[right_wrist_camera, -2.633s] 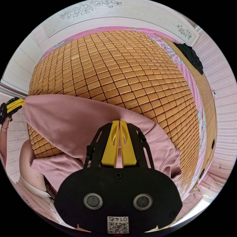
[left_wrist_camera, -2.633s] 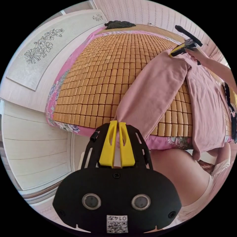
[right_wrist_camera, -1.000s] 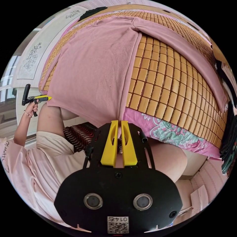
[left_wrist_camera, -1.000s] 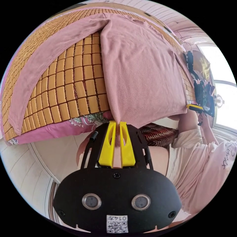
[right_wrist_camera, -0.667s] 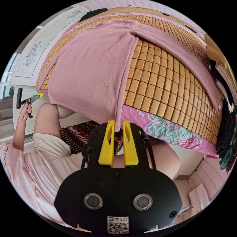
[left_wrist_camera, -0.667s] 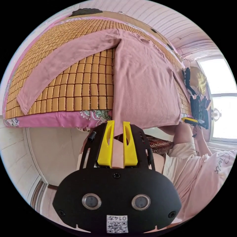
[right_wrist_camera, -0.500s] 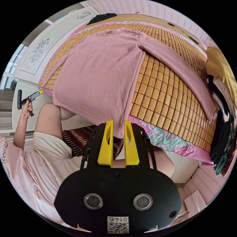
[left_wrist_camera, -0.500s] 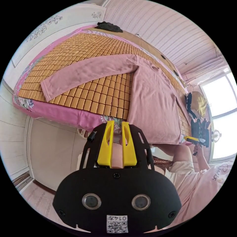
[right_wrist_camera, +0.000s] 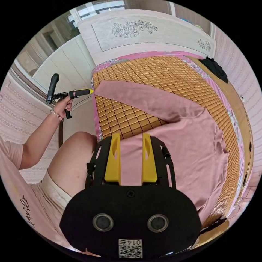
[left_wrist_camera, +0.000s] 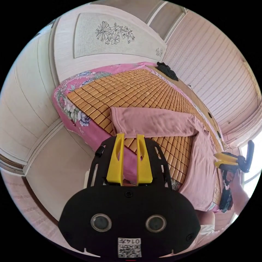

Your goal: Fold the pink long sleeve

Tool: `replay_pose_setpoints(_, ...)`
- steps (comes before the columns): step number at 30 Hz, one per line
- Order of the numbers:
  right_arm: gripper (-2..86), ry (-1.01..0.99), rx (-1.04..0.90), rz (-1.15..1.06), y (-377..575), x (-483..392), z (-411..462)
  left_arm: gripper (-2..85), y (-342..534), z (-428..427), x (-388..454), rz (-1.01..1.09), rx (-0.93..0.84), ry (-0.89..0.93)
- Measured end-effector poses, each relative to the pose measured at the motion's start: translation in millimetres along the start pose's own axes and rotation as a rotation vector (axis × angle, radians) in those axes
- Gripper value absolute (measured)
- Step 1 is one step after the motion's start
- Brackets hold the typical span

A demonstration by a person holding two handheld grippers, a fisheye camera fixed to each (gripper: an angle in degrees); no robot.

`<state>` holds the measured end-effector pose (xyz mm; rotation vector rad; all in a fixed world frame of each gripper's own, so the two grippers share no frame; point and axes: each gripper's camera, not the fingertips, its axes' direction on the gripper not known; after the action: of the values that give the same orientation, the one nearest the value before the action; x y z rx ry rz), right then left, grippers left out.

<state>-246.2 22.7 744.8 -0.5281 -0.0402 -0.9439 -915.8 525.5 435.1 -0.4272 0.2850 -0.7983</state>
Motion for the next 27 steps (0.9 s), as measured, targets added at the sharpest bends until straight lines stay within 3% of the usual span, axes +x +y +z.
replay_pose_setpoints(4,8.7,0.077,-0.090,-0.206,-96,-34,38,11.6,14,23,-21,-0.223,0.068,0.105)
replay_pose_setpoints(11,10.0,0.222,-0.178,-0.406,-192,-70,94,7.8,32,40,-24,-0.178,0.136,0.029)
replay_pose_setpoints(16,10.9,0.226,-0.288,-0.302,-216,-56,141,6.5,44,46,-19,-0.137,0.138,0.003)
replay_pose_setpoints(21,3.1,0.116,-0.282,-0.198,-205,-41,135,5.2,57,47,-12,-0.108,0.133,0.022)
replay_pose_setpoints(27,0.3,0.074,-0.032,-0.104,-143,-3,50,4.2,83,8,42,0.059,0.366,0.169)
